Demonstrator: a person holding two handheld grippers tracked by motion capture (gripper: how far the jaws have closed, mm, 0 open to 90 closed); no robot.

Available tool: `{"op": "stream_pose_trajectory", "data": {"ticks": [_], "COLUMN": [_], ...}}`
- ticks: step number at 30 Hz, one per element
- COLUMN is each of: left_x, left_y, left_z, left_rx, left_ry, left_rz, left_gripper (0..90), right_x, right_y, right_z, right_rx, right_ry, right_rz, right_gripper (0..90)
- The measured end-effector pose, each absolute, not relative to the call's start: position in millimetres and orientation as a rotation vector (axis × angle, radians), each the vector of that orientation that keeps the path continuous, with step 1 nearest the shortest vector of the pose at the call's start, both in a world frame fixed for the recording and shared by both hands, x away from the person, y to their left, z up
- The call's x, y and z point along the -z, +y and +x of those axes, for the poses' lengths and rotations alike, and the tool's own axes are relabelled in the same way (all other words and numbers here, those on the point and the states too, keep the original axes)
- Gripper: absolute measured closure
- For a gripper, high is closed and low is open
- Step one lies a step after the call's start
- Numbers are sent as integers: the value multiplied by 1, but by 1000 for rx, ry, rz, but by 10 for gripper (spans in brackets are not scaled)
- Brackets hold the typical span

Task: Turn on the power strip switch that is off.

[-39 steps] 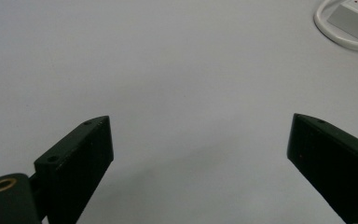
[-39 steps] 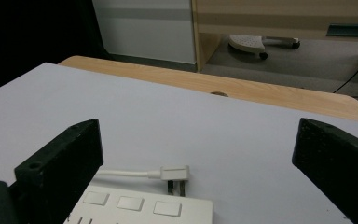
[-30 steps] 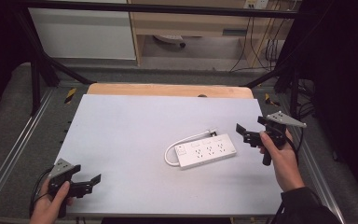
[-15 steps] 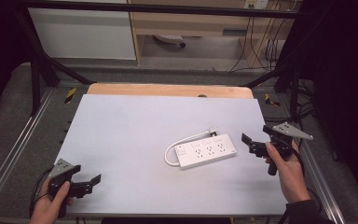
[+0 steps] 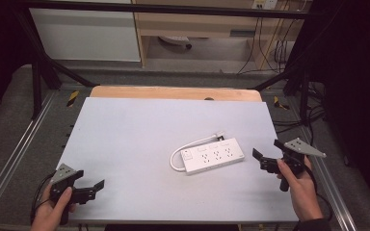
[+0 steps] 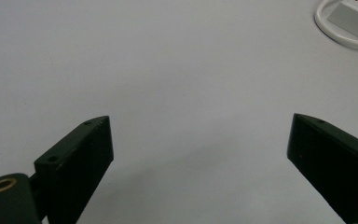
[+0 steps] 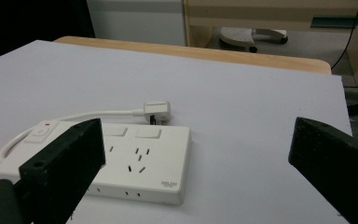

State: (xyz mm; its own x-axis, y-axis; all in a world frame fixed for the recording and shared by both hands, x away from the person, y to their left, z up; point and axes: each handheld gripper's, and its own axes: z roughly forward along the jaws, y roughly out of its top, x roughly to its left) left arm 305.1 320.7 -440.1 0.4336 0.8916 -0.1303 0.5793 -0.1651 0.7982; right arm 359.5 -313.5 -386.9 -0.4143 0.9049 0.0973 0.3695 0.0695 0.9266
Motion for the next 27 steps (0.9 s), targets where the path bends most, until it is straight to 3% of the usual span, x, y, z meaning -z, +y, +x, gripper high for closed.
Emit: {"op": "stream_pose_trajectory", "data": {"ticks": [27], "left_x": [440], "left_y": [320], "left_z": [305], "left_rx": [-474], "left_ry": [1252], "left_rz": [1862], "left_gripper": [69], "right_x": [450], "right_y": [-306], "right_z": [340], "right_rx": [-1175], "right_ry": [1981], "right_rz": [1316], "right_gripper": [34]}}
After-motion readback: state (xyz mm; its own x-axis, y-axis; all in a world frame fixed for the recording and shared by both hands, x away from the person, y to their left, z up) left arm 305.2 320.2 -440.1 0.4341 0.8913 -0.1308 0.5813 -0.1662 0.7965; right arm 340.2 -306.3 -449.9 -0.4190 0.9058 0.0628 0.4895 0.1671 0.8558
